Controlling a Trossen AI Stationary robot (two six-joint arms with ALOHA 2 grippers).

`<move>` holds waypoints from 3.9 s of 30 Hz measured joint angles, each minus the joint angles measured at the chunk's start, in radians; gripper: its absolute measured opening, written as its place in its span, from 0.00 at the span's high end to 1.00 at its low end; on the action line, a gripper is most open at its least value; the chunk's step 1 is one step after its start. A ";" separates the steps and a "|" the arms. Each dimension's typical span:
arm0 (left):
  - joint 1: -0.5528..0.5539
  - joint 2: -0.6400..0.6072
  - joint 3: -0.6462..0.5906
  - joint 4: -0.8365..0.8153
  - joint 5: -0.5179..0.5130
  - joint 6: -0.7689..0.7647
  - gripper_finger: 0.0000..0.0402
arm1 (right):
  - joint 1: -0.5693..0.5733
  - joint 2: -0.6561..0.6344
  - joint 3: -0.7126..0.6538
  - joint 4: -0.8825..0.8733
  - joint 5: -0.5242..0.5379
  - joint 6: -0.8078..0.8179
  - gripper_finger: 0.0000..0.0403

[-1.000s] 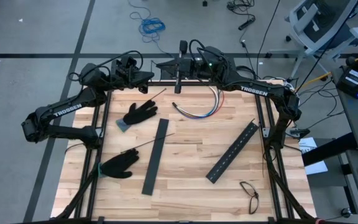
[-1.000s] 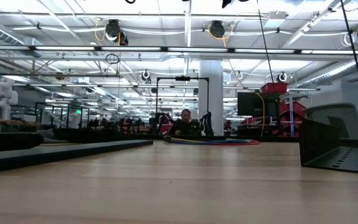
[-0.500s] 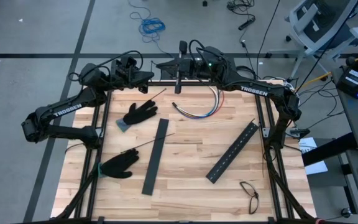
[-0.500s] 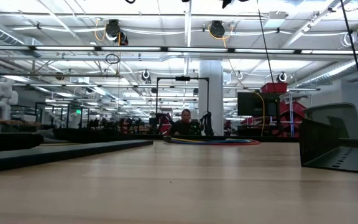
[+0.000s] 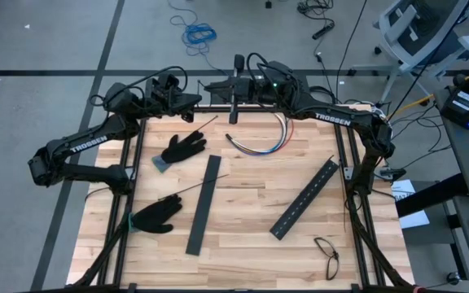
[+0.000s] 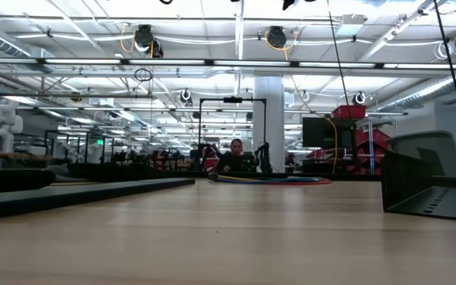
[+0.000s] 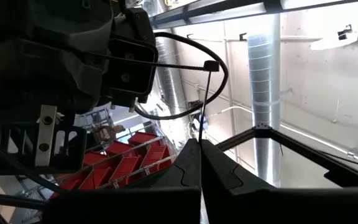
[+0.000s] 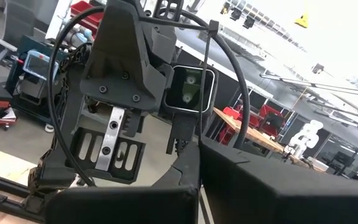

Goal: Ziptie cables

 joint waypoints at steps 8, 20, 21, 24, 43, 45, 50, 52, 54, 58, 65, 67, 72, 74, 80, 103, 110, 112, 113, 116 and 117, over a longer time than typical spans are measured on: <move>0.000 -0.001 0.000 0.000 -0.001 -0.001 1.00 | 0.000 0.000 0.000 -0.034 -0.004 -0.007 1.00; 0.000 -0.002 0.000 0.000 0.010 -0.002 1.00 | 0.005 0.000 0.000 -0.044 -0.033 -0.059 1.00; 0.000 -0.002 0.000 -0.001 0.012 -0.002 1.00 | 0.007 0.000 0.000 -0.044 -0.032 -0.060 1.00; 0.000 -0.002 0.000 -0.001 0.013 -0.002 1.00 | 0.013 0.000 0.000 -0.045 -0.032 -0.061 1.00; 0.000 -0.002 0.000 -0.001 0.016 -0.028 1.00 | 0.019 0.000 0.000 -0.065 0.023 -0.162 1.00; 0.000 -0.002 0.000 -0.002 0.016 -0.029 1.00 | 0.019 0.000 0.000 -0.071 0.025 -0.172 1.00; 0.000 -0.002 0.000 -0.004 0.029 -0.053 1.00 | 0.019 0.000 0.000 -0.092 0.026 -0.206 1.00; 0.000 -0.002 0.000 -0.005 0.036 -0.055 1.00 | 0.018 0.000 0.000 -0.095 0.027 -0.218 1.00; 0.000 -0.002 0.000 -0.014 0.036 -0.055 1.00 | 0.017 0.000 0.000 -0.093 0.027 -0.227 1.00; 0.000 -0.002 0.000 -0.055 0.039 -0.056 1.00 | 0.012 0.000 0.000 -0.090 0.047 -0.229 1.00; 0.000 -0.002 0.000 -0.072 0.083 0.049 1.00 | -0.024 -0.028 0.000 -0.091 0.159 -0.173 1.00; 0.000 -0.003 0.000 -0.104 0.101 0.152 1.00 | -0.043 -0.041 0.000 -0.126 0.158 -0.108 1.00; 0.001 -0.003 0.000 -0.260 0.114 0.533 1.00 | -0.100 -0.042 0.000 -0.293 0.152 0.155 1.00; 0.001 -0.004 0.000 -0.361 0.114 0.728 1.00 | -0.113 -0.040 0.000 -0.371 0.151 0.228 1.00; -0.004 0.003 0.000 -0.627 0.035 1.116 1.00 | -0.119 -0.035 -0.027 -0.531 0.162 0.364 1.00; -0.227 0.056 -0.234 -0.624 -0.314 1.472 1.00 | -0.040 0.045 -0.441 -0.278 0.220 0.977 1.00; -0.322 0.103 -0.360 -0.525 -0.451 1.360 1.00 | 0.005 0.050 -0.542 -0.258 0.237 1.142 1.00; -0.341 0.110 -0.363 -0.524 -0.459 1.337 1.00 | 0.033 0.050 -0.582 -0.229 0.256 1.210 1.00; -0.349 0.110 -0.363 -0.524 -0.461 1.334 1.00 | 0.049 0.050 -0.604 -0.210 0.265 1.242 1.00; -0.357 0.109 -0.363 -0.525 -0.476 1.337 1.00 | 0.098 0.050 -0.668 -0.164 0.297 1.345 1.00; -0.356 0.109 -0.363 -0.527 -0.477 1.343 1.00 | 0.114 0.050 -0.690 -0.146 0.312 1.381 1.00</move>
